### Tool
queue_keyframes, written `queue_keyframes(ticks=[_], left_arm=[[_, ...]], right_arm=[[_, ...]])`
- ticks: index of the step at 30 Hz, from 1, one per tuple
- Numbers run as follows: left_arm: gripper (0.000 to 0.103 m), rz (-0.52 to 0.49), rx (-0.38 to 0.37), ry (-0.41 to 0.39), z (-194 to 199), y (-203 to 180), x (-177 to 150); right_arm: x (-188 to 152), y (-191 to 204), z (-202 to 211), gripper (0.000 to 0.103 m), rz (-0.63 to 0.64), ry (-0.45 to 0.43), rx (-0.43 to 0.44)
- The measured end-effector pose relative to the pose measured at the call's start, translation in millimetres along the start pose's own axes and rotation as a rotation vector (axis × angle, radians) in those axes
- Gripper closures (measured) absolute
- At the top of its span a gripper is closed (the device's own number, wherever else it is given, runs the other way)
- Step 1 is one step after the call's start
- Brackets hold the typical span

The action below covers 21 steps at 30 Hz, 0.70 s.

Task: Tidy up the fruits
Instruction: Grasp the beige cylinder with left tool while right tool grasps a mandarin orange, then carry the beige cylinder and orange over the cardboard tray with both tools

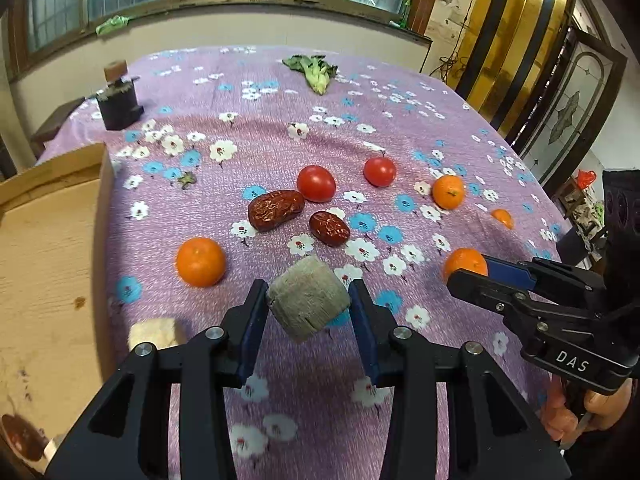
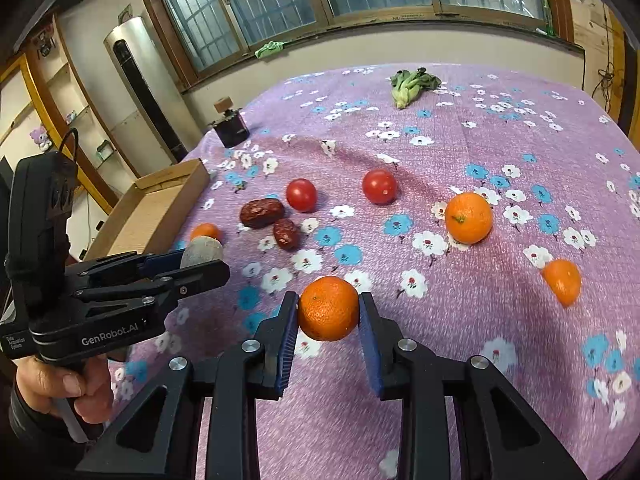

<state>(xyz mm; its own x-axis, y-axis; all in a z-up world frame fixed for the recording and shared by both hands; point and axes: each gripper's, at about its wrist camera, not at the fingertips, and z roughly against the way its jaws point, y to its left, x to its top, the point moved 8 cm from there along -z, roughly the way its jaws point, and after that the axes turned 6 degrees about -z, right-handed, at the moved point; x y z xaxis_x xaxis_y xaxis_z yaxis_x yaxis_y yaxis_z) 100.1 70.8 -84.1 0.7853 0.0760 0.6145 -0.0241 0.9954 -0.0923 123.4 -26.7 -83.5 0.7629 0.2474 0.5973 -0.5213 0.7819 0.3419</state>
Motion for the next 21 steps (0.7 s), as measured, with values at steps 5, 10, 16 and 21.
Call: queue_keyframes(ticks=[5,10,16,21], left_arm=[[0.064,-0.019,0.037,-0.016,14.2,-1.1,-4.4],[0.064,-0.015,0.060,-0.036,27.8,2.2,-10.4],[0.064,-0.004,0.079,-0.052,41.1,11.6,-17.4],[0.064,0.005,0.087,-0.063,50.1,19.1,-21.5]], right_arm=[[-5.3,10.0,7.2,0.073,0.011,-0.004,0.002],[-8.6,21.8,13.9,0.073,0.027,-0.011,0.010],[-10.1,38.4,20.0,0.073,0.050,-0.021,0.019],[-11.5,50.7,20.6,0.073,0.067,-0.020,0.025]])
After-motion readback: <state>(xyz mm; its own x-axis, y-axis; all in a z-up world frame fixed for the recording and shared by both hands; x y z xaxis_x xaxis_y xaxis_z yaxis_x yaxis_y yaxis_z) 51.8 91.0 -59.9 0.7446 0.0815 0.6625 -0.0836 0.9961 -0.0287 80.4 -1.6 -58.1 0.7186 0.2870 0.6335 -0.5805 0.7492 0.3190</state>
